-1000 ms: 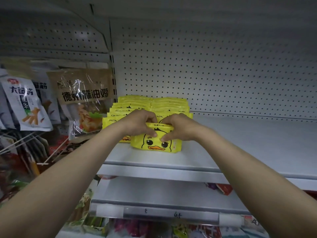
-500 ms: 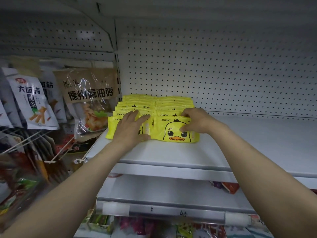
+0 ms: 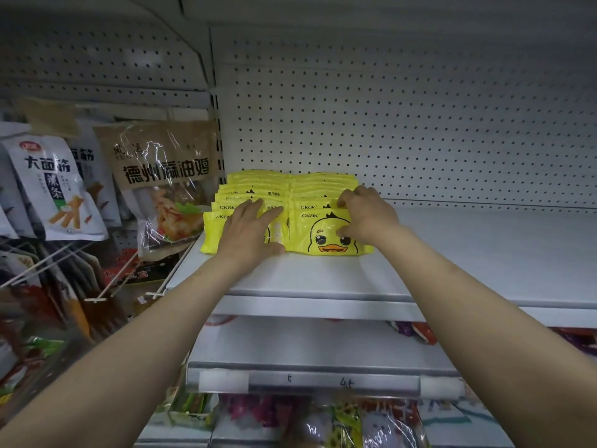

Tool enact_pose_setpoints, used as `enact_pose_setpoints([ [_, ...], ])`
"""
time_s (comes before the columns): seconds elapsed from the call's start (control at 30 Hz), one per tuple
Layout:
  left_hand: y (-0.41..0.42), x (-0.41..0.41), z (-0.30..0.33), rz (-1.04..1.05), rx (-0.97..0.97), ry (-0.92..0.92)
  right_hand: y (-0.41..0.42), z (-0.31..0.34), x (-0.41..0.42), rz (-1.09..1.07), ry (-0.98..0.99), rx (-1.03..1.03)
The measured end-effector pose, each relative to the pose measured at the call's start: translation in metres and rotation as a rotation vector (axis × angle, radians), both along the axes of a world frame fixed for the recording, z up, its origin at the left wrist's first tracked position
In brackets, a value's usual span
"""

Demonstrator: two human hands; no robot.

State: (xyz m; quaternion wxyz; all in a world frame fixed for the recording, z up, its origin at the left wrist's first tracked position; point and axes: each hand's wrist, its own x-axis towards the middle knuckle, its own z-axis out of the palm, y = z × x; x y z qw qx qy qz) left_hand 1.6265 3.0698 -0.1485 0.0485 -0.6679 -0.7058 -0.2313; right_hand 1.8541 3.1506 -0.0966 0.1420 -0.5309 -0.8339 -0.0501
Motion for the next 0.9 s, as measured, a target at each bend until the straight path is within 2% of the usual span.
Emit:
enact_pose_setpoints([
  [0.23,-0.021,0.022,0.037,0.079,-0.058,-0.04,-0.025,0.02,0.004,0.002,-0.084,0.017],
  [0.5,-0.103,0.043,0.073,0.249,0.054,-0.148,-0.098,0.059,0.012,0.218,0.068,0.036],
  [0.67,-0.171,0.046,0.079,0.336,0.122,-0.139,-0.156,0.071,0.01,0.378,0.109,0.064],
  [0.9,-0.276,0.034,0.075,0.447,0.183,-0.032,-0.229,0.066,-0.022,0.576,0.187,0.045],
])
